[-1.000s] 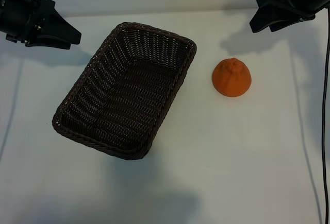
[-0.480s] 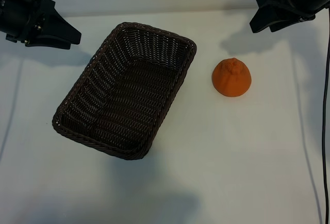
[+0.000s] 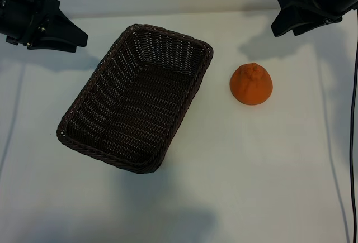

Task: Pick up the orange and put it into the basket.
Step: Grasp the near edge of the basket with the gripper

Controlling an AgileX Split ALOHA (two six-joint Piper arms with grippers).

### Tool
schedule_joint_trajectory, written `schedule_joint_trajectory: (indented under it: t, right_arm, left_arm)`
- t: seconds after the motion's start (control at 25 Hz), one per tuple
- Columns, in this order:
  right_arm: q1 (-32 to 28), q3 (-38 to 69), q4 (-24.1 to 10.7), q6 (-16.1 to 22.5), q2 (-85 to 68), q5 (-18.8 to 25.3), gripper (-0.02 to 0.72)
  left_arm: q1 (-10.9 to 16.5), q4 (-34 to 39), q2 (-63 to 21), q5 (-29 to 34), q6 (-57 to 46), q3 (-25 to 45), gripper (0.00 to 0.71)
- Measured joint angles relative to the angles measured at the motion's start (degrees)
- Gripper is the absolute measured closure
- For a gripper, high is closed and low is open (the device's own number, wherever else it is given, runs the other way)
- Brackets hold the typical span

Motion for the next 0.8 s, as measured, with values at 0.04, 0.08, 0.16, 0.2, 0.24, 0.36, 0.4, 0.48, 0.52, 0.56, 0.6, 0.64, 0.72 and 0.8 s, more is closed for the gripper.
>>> schedule_joint_trajectory:
  t: [0.04, 0.08, 0.16, 0.2, 0.24, 0.36, 0.4, 0.48, 0.52, 0.56, 0.6, 0.64, 0.72, 0.8]
  right_arm:
    - [0.0, 0.0, -0.05, 0.0, 0.0, 0.05, 0.259]
    - [0.0, 0.0, -0.05, 0.0, 0.0, 0.11, 0.259]
    - [0.0, 0.0, -0.05, 0.0, 0.0, 0.17, 0.259]
    - [0.0, 0.0, -0.05, 0.0, 0.0, 0.23, 0.259]
    - [0.0, 0.0, -0.05, 0.0, 0.0, 0.23, 0.259]
    - [0.0, 0.0, -0.05, 0.0, 0.0, 0.28, 0.259]
    - [0.0, 0.0, -0.05, 0.0, 0.0, 0.28, 0.259]
    - [0.0, 0.0, -0.05, 0.0, 0.0, 0.28, 0.259]
    - [0.0, 0.0, -0.05, 0.0, 0.0, 0.28, 0.259]
    - [0.0, 0.0, -0.05, 0.0, 0.0, 0.28, 0.259]
    - [0.0, 0.0, -0.05, 0.0, 0.0, 0.28, 0.259]
    - [0.0, 0.0, -0.05, 0.0, 0.0, 0.28, 0.259]
    - [0.0, 0.0, -0.05, 0.0, 0.0, 0.29, 0.259]
    - [0.0, 0.0, -0.05, 0.0, 0.0, 0.29, 0.259]
  left_arm:
    - [0.0, 0.0, 0.0, -0.52, 0.0, 0.0, 0.306]
    - [0.0, 0.0, 0.0, -0.92, 0.0, 0.0, 0.306]
    - [0.0, 0.0, 0.0, -1.63, 0.0, 0.0, 0.306]
    - [0.0, 0.0, 0.0, -1.77, 0.0, 0.0, 0.306]
    - [0.0, 0.0, 0.0, -1.81, 0.0, 0.0, 0.306]
    - [0.0, 0.0, 0.0, -0.66, -0.51, 0.0, 0.306]
    - [0.0, 0.0, 0.0, 0.12, -1.0, 0.0, 0.306]
    - [0.0, 0.0, 0.0, 1.55, -1.89, 0.0, 0.306]
    - [0.0, -0.01, 0.0, 1.55, -2.65, 0.0, 0.306]
    - [0.12, -0.01, 0.0, 1.55, -4.07, 0.0, 0.306]
    - [0.23, -0.01, 0.0, 1.55, -5.59, 0.0, 0.306]
    - [0.47, -0.01, 0.0, 1.55, -7.09, 0.0, 0.306]
    - [0.66, 0.07, 0.0, 1.55, -9.34, 0.0, 0.308]
    - [0.71, 0.2, -0.11, 1.55, -11.14, 0.0, 0.316]
